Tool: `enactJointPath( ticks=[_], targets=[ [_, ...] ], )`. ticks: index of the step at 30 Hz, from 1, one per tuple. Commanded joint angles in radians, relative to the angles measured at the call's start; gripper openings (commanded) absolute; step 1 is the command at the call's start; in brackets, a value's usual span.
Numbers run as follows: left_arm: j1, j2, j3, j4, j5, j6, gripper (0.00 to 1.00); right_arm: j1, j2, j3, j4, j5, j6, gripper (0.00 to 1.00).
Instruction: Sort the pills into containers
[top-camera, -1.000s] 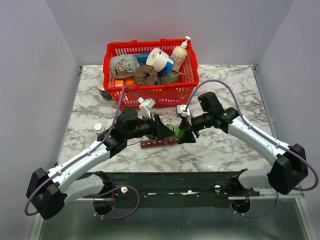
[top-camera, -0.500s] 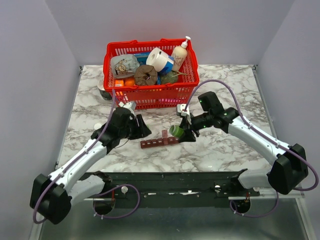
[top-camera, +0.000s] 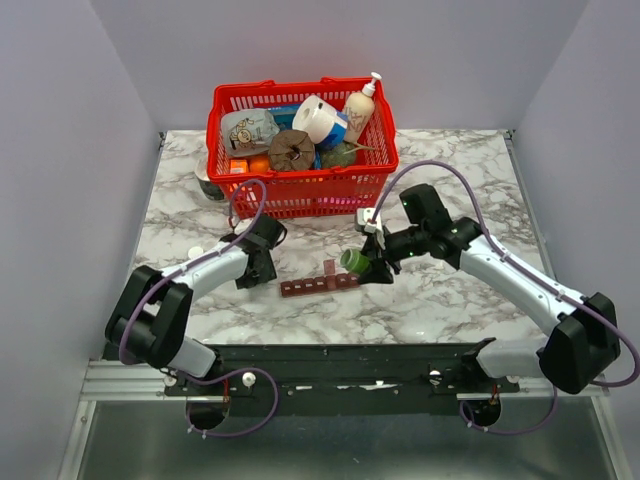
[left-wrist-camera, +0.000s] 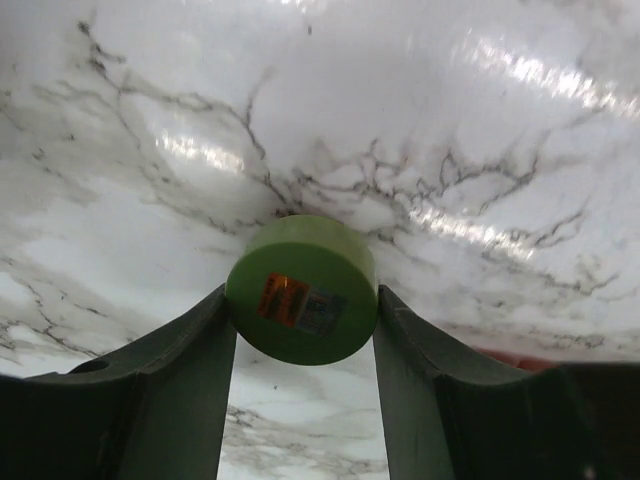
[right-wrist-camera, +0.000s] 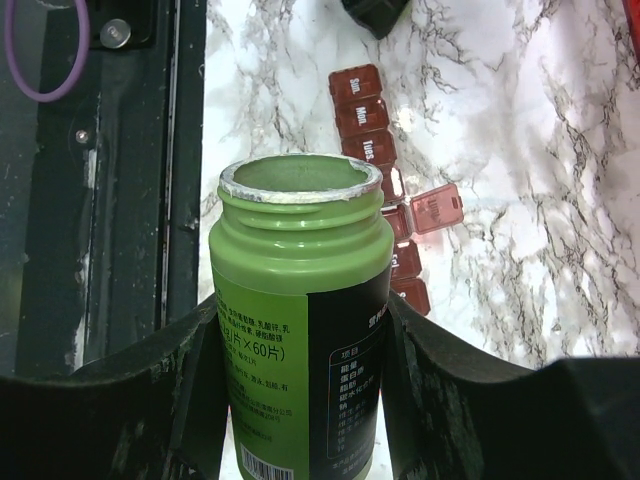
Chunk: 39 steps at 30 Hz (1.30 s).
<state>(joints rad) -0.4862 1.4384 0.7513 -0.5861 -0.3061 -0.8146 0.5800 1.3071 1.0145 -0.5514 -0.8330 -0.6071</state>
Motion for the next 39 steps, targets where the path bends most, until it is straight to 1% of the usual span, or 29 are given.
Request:
enactJointPath(
  ticks=[1,2,3,7,11,15,16,18,19,20,22,23,25,26,27,28,29,30,31,32,33,34,35,36,37,38,39],
  targets=[
    [0.003,0.05,0.033,-0.044,-0.093,-0.035,0.82,-0.019,-0.037,-0.017,0.033,-0.005,0.012,0.03],
    [0.003,0.037,0.025,-0.04,-0.088,-0.035,0.95,-0.026,-0.04,-0.014,0.033,-0.009,0.013,0.03],
    [0.003,0.024,0.019,-0.037,-0.081,-0.037,0.99,-0.029,-0.045,-0.014,0.033,-0.017,0.015,0.03],
    [0.001,-0.07,0.025,-0.058,-0.045,-0.032,0.99,-0.06,-0.064,-0.013,0.031,-0.055,0.02,0.03],
    [0.003,-0.173,0.046,-0.066,0.022,0.009,0.99,-0.141,-0.1,0.025,0.028,-0.104,0.046,0.03],
    [0.003,-0.288,0.043,0.02,0.122,0.112,0.99,-0.192,-0.141,0.134,0.021,-0.153,0.092,0.02],
    [0.003,-0.332,0.043,0.035,0.14,0.144,0.99,-0.206,-0.149,0.191,0.024,-0.173,0.105,0.02],
    [0.003,-0.371,0.049,0.069,0.174,0.182,0.99,-0.255,-0.164,0.245,0.057,-0.219,0.183,0.02],
    [0.001,-0.398,0.062,0.083,0.174,0.189,0.99,-0.273,-0.167,0.281,0.088,-0.225,0.226,0.02],
    [0.003,-0.409,0.068,0.089,0.183,0.204,0.99,-0.307,-0.169,0.303,0.163,-0.238,0.331,0.02],
    [0.005,-0.424,0.082,0.115,0.193,0.218,0.99,-0.331,-0.166,0.332,0.269,-0.242,0.47,0.02],
    [0.005,-0.426,0.089,0.123,0.199,0.224,0.99,-0.351,-0.163,0.352,0.404,-0.244,0.632,0.02],
    [0.005,-0.415,0.121,0.132,0.214,0.238,0.99,-0.361,-0.151,0.375,0.538,-0.252,0.778,0.02],
    [0.003,-0.408,0.137,0.131,0.22,0.241,0.99,-0.368,-0.143,0.404,0.665,-0.249,0.9,0.02],
    [0.005,-0.4,0.154,0.129,0.237,0.255,0.99,-0.373,-0.131,0.421,0.726,-0.247,0.964,0.02],
    [0.003,-0.391,0.18,0.121,0.242,0.259,0.99,-0.378,-0.108,0.43,0.795,-0.229,1.03,0.02],
    [0.005,-0.391,0.19,0.121,0.248,0.262,0.99,-0.388,-0.092,0.44,0.937,-0.216,1.15,0.01],
    [0.003,-0.392,0.197,0.123,0.251,0.265,0.99,-0.394,-0.077,0.464,0.987,-0.194,1.193,0.01],
    [0.005,-0.4,0.2,0.132,0.259,0.265,0.99,-0.399,-0.063,0.484,0.999,-0.122,1.214,0.01],
    [0.005,-0.406,0.198,0.138,0.265,0.262,0.99,-0.402,-0.036,0.515,0.943,-0.086,1.161,0.01],
    [0.003,-0.414,0.195,0.147,0.269,0.259,0.99,-0.402,-0.025,0.553,0.847,-0.051,1.082,0.01],
    [0.005,-0.427,0.188,0.166,0.292,0.253,0.99,-0.402,-0.008,0.647,0.729,0.06,1.011,0.01],
    [0.003,-0.435,0.183,0.173,0.301,0.25,0.99,-0.404,0.0,0.657,0.663,0.095,0.916,0.0],
    [0.005,-0.441,0.177,0.18,0.305,0.249,0.99,-0.407,0.001,0.659,0.642,0.115,0.87,0.01],
    [0.005,-0.455,0.166,0.184,0.305,0.246,0.99,-0.41,0.004,0.68,0.605,0.174,0.845,0.01],
    [0.003,-0.46,0.163,0.184,0.305,0.246,0.99,-0.416,0.004,0.684,0.555,0.187,0.811,0.01],
    [0.005,-0.464,0.16,0.186,0.305,0.247,0.99,-0.417,-0.005,0.681,0.551,0.19,0.785,0.0]
  ],
)
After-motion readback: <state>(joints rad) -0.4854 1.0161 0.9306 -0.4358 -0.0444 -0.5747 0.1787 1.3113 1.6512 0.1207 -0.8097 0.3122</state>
